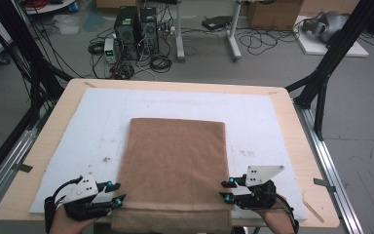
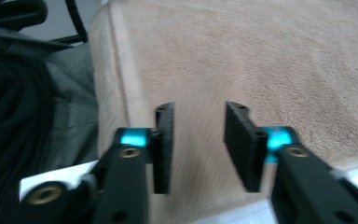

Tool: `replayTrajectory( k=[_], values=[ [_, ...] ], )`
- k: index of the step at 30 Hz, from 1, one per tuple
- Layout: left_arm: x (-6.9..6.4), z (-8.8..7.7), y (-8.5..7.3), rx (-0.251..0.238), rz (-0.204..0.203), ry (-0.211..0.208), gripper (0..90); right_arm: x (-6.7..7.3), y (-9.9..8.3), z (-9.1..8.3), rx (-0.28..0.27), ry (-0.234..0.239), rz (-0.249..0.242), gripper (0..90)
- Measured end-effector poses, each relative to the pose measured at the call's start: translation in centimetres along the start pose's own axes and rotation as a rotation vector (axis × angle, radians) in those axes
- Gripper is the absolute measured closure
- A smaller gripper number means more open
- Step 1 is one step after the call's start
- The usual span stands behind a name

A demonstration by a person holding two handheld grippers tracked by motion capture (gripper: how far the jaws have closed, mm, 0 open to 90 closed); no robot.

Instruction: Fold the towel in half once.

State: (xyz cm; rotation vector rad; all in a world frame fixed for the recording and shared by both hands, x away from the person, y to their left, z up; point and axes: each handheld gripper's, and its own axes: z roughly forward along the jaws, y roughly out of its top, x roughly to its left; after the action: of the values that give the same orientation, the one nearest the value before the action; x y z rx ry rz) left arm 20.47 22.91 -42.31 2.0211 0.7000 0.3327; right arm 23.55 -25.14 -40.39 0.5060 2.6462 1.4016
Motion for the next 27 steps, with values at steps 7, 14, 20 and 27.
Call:
replayTrajectory(
  k=[7, 14, 20, 27],
  values=[
    [3.1, 1.9, 1.6, -0.007, -0.019, 0.066, 48.4, -3.3, 1.1, 1.0, 0.036, -0.088, 0.054, 50.3],
    [6.5, 4.0, 4.2, -0.009, -0.045, 0.152, 43.0, -8.5, 3.3, 2.5, 0.085, -0.208, 0.116, 43.5],
    [9.0, 5.6, 6.6, -0.024, -0.087, 0.158, 44.1, -11.5, 4.8, 3.0, 0.109, -0.26, 0.145, 39.7],
    [11.5, 8.3, 6.8, 0.016, -0.146, 0.185, 44.0, -13.4, 5.5, 4.0, 0.102, -0.307, 0.173, 31.9]
  ],
)
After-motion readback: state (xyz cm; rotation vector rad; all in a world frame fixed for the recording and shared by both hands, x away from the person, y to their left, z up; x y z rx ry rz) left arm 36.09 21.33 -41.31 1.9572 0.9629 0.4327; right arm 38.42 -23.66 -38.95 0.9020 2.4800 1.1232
